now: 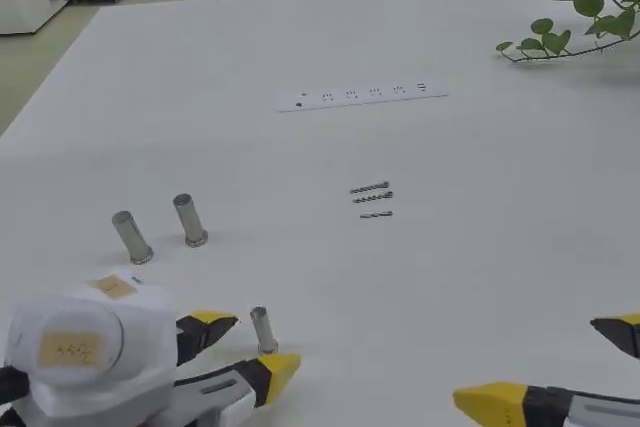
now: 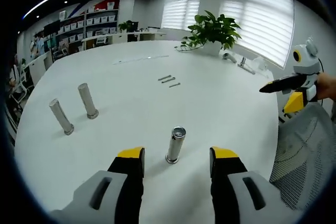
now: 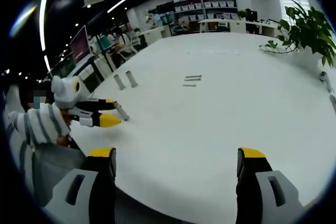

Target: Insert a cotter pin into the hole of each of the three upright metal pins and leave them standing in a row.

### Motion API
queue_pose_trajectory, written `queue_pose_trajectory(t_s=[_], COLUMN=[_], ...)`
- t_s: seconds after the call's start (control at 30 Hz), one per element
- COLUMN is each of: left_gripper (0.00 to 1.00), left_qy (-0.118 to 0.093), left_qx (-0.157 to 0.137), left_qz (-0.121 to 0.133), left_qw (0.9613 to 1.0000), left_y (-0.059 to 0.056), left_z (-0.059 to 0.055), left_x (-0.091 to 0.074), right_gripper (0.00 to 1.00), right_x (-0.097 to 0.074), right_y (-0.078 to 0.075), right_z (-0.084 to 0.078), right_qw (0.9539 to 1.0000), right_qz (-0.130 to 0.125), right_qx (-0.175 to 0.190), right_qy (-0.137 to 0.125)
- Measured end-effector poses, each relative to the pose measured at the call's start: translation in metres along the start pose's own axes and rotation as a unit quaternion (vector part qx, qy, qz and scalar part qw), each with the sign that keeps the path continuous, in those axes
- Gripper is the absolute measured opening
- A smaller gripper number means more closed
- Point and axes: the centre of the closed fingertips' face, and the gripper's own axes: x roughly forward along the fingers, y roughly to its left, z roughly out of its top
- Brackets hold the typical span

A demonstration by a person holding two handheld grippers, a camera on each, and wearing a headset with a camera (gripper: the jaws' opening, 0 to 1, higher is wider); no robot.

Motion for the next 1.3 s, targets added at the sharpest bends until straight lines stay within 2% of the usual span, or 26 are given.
queue_pose_trajectory(t_s=[0.03, 0.1, 0.13, 0.2, 0.3, 0.37, 0.43, 0.47, 0.53, 0.67, 0.87, 0.93, 1.1, 1.17, 1.2, 1.3], left_gripper=[0.56, 0.65, 0.68, 0.69, 0.73, 0.87, 0.99, 0.98, 0.99, 1.0, 0.99, 0.99, 0.99, 0.99, 0.99, 0.99], left_qy=[-0.023, -0.046, -0.052, -0.055, -0.045, -0.051, -0.045, -0.02, -0.006, 0.004, 0.007, -0.003, -0.012, -0.029, -0.047, -0.058], left_qx=[-0.028, -0.053, -0.053, -0.035, -0.016, 0.0, 0.003, 0.017, 0.033, 0.039, 0.015, 0.0, -0.011, -0.037, -0.044, -0.054], left_qz=[0.005, -0.015, -0.015, -0.002, 0.003, -0.005, -0.004, -0.012, -0.012, -0.012, -0.009, -0.008, 0.004, -0.004, 0.004, 0.007], left_qw=[0.9993, 0.9974, 0.9972, 0.9979, 0.9988, 0.9987, 0.999, 0.9996, 0.9994, 0.9991, 0.9998, 1.0, 0.9999, 0.9989, 0.9979, 0.9969], left_y=[0.002, 0.0, 0.001, 0.006, 0.01, 0.007, 0.006, 0.003, 0.002, -0.002, -0.001, -0.001, 0.003, 0.0, 0.002, 0.003], left_z=[0.008, 0.019, 0.022, 0.025, 0.024, 0.025, 0.021, 0.013, 0.005, -0.004, -0.011, -0.009, -0.008, -0.004, 0.001, 0.004], left_x=[-0.002, -0.008, -0.01, -0.016, -0.02, -0.024, -0.025, -0.028, -0.031, -0.036, -0.043, -0.046, -0.051, -0.053, -0.054, -0.059], right_gripper=[0.97, 0.97, 0.97, 0.97, 0.97, 0.97, 0.97, 0.97, 0.97, 0.97, 0.97, 0.97, 0.96, 0.96, 0.96, 0.96], right_x=[0.0, 0.0, 0.0, 0.0, 0.0, 0.0, 0.001, 0.002, 0.004, 0.008, 0.014, 0.015, 0.018, 0.02, 0.02, 0.022], right_y=[0.0, 0.001, 0.001, 0.002, 0.003, 0.004, 0.006, 0.007, 0.009, 0.013, 0.015, 0.014, 0.004, -0.001, -0.002, -0.008], right_z=[0.0, 0.0, 0.0, -0.002, -0.002, -0.003, -0.004, -0.005, -0.005, -0.001, 0.008, 0.012, 0.021, 0.025, 0.027, 0.042], right_qw=[1.0, 1.0, 1.0, 0.9999, 0.9999, 0.9997, 0.9994, 0.9993, 0.9988, 0.998, 0.9965, 0.9959, 0.9946, 0.9929, 0.9919, 0.9887], right_qz=[0.0, 0.002, 0.002, 0.004, 0.006, 0.008, 0.012, 0.013, 0.018, 0.027, 0.036, 0.039, 0.038, 0.038, 0.039, 0.037], right_qx=[0.0, -0.001, -0.002, -0.006, -0.01, -0.015, -0.022, -0.024, -0.031, -0.042, -0.061, -0.067, -0.076, -0.091, -0.097, -0.125], right_qy=[0.0, 0.001, 0.003, 0.007, 0.012, 0.016, 0.025, 0.026, 0.032, 0.039, 0.045, 0.048, 0.059, 0.068, 0.072, 0.075])
